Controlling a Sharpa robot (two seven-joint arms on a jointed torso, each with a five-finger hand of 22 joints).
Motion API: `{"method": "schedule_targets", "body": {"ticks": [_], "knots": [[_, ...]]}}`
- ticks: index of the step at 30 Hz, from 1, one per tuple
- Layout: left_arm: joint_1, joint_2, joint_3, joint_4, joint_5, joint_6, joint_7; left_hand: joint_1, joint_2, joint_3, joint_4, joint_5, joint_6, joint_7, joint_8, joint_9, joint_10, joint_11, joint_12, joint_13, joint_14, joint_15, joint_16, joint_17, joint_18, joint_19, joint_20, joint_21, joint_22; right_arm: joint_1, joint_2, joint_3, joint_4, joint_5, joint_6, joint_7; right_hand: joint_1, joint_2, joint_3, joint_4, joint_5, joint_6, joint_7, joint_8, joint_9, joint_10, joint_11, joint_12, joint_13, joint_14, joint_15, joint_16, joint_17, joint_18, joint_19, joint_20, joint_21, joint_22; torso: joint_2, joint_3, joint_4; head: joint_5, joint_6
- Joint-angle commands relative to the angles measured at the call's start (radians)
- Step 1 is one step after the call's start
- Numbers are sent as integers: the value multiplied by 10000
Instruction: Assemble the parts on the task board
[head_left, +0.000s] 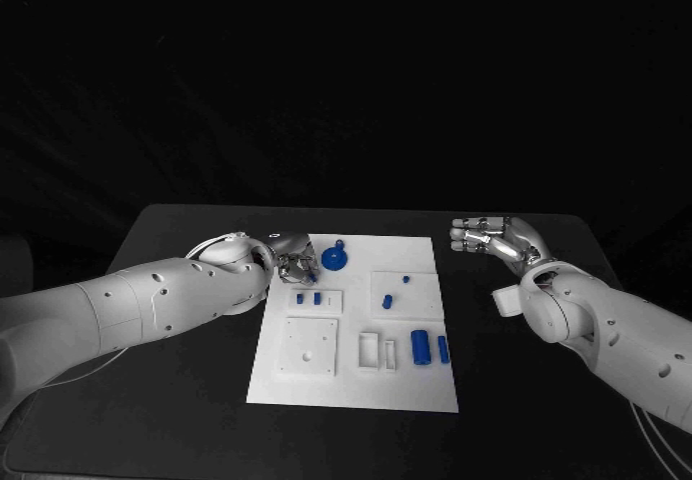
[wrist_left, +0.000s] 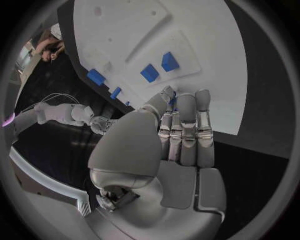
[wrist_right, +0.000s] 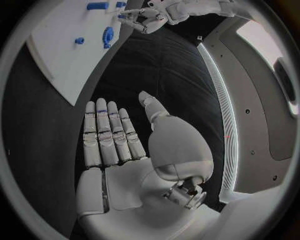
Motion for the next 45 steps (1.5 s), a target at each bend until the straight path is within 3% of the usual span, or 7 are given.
{"method": "schedule_targets", "body": {"ticks": [1,19,39,41,45], "knots": [[-29,55,-3,-14,50,161,15,-13,-23,59,-27,7,-53,49,53,13,-15,29,66,11,72,18,-40,15,167,-54,-3,102,204,-3,8,1,9,6,172,105,-40,11,61,4,49,-38,-16,-37,-11,-77,0,-40,-12,-68,-10,-38,-15,-91,-69,-27,9,-9,0,0,-5,6,-4],[-155,347,-50,-298,-36,224,70,-15,-23,75,-36,-4,-95,58,53,12,-48,41,67,11,75,25,-48,18,176,-62,4,120,201,-3,15,1,12,6,192,108,-40,11,61,4,49,-38,-16,-37,-11,-77,0,-40,-12,-68,-10,-38,-15,-91,-69,-27,9,-9,-2,9,-11,-29,13],[-176,379,-107,-339,-245,457,3,-3,-98,103,-111,-65,-185,86,45,3,-270,122,65,9,-15,75,-67,16,202,-139,43,141,206,-3,7,1,23,14,202,107,-53,15,68,14,51,-26,-15,-35,-10,-76,2,-39,-12,-64,-10,-35,-14,-90,-68,-26,10,-9,-4,1,8,-51,-32],[-176,369,-111,-321,-252,410,46,-10,-191,158,-158,-61,-846,99,31,-30,-439,179,62,5,-19,109,-68,12,219,-137,67,151,203,-3,8,1,22,15,204,107,-59,21,54,29,50,-47,-15,-38,-11,-76,1,-40,-12,-65,-8,-36,-14,-91,-68,-24,9,-9,-4,-4,9,-49,-33],[-176,365,-114,-303,-256,350,79,-69,-345,262,-189,-110,-1612,-83,32,-31,-680,252,62,4,9,155,-59,10,261,-109,110,154,193,-3,8,1,17,15,204,107,-59,21,54,29,50,-47,-15,-38,-11,-76,1,-40,-12,-65,-8,-36,-14,-91,-68,-24,9,-9,-1,-8,1,-35,-21]]}}
